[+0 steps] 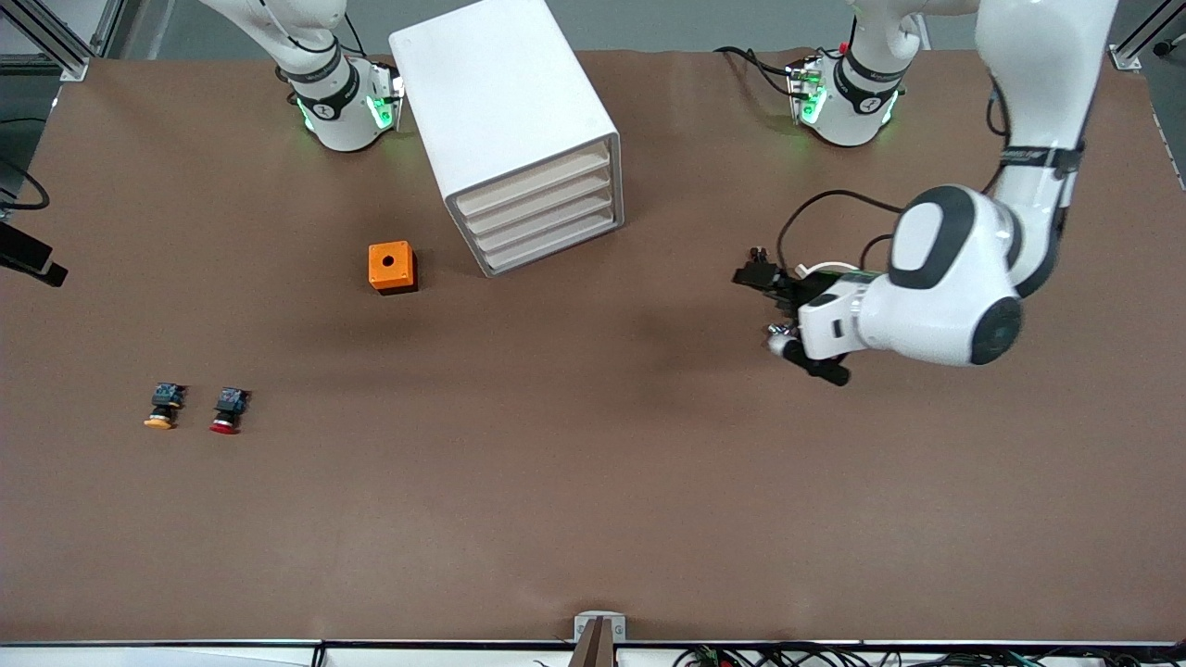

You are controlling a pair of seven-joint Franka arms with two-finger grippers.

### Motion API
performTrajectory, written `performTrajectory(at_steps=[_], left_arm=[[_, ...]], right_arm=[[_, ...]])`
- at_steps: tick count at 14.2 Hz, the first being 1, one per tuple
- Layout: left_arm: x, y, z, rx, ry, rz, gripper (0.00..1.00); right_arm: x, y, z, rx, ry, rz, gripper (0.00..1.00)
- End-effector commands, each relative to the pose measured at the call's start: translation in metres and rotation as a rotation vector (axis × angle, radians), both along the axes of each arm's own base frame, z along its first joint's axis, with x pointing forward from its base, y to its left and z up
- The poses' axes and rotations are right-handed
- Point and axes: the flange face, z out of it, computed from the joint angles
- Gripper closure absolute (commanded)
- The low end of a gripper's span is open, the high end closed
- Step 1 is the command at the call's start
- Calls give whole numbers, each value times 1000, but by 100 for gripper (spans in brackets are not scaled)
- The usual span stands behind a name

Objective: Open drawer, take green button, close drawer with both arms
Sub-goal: 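Grasp the drawer front with the left gripper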

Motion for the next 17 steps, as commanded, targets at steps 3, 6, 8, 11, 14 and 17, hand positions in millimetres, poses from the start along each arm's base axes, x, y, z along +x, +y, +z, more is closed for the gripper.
performTrajectory(at_steps=[3, 6, 8, 11, 14, 17], left_arm=[[-10, -56, -75, -267, 72, -16, 0], [-25, -83, -115, -420, 113, -26, 0], [-44, -100, -139, -528, 157, -5, 0], [-70, -119, -178, -596, 143, 1, 0], [-99, -153, -194, -691, 142, 20, 0], [-115, -178, -201, -693, 132, 48, 0]], right_arm=[[-3, 1, 6, 5, -6, 1, 0], [-2, 1, 6, 5, -7, 1, 0], [-3, 1, 6, 5, -7, -1, 0], [-2, 1, 6, 5, -9, -2, 0], [-2, 0, 6, 3, -9, -1, 0], [-2, -1, 6, 0, -11, -4, 0]])
